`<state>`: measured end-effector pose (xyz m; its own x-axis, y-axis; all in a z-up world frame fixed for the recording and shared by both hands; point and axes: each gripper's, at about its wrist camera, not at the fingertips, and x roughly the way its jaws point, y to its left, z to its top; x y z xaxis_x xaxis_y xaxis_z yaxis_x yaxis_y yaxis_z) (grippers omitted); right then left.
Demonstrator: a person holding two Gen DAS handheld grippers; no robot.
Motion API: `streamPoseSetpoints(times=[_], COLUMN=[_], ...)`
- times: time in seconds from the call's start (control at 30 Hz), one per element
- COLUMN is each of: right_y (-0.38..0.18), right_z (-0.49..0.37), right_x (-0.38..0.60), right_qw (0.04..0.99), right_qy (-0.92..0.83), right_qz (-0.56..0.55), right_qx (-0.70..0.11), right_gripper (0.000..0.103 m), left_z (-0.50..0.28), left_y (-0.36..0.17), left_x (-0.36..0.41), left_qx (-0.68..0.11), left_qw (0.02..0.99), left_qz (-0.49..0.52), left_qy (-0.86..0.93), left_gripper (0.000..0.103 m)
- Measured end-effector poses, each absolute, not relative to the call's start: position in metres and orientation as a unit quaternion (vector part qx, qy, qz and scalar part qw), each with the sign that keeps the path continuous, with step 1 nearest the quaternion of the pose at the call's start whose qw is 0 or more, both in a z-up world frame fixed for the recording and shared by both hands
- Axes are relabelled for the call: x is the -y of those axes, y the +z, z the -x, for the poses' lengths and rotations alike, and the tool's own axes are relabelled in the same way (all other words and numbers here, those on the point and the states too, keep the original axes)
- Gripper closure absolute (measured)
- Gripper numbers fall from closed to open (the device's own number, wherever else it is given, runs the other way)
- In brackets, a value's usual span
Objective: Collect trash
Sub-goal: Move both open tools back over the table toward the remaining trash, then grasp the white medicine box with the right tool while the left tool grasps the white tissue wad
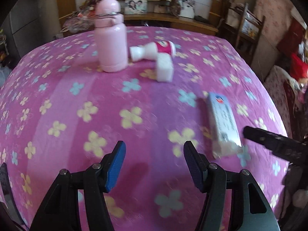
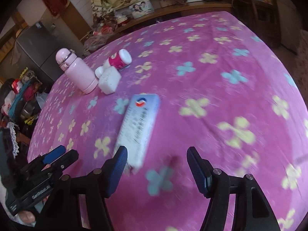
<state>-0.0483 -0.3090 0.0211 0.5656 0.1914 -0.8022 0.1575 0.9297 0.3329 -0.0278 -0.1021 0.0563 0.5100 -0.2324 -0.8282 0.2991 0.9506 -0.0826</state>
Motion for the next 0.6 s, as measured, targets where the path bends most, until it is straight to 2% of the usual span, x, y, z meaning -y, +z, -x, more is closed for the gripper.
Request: streamPoseSetpoints(times=[0.2, 0.37, 0.4, 0.43, 0.6], right_y=[0.009, 0.008, 0.008, 0.009, 0.014], right_z=[-0.006, -0.006, -0.003, 0.002, 0.022], right_x=[0.279, 0.277, 0.28, 0.284, 0.31], right_qw=[0.865, 0.878, 0.88, 0.883, 0.88], right_qy=[0.002, -0.012, -0.011, -0.008, -0.013], right_qz=[-0.147, -0.098, -0.091, -0.087, -0.094], right_qx=[-0.48, -0.468, -0.465, -0.462, -0.466], right_gripper=[0.035, 0.035, 0.039, 0.049, 0.05], left_z=[-0.01, -0.047, -0.052, -0.06, -0.093], left_y=[0.06, 0.059, 0.059, 0.058, 0.048], left_x=[0.096, 0.109, 0.112, 0.12, 0.146], left_qx=[-0.466, -0.464, -0.462, -0.459, -0.456], left_qw=[0.873, 0.875, 0.876, 0.878, 0.882], left_qz=[-0.012, 0.015, 0.017, 0.016, 0.014], left_qy=[-0.141, -0.139, -0.138, -0.136, -0.114], left_gripper=[0.039, 0.035, 0.034, 0.034, 0.033])
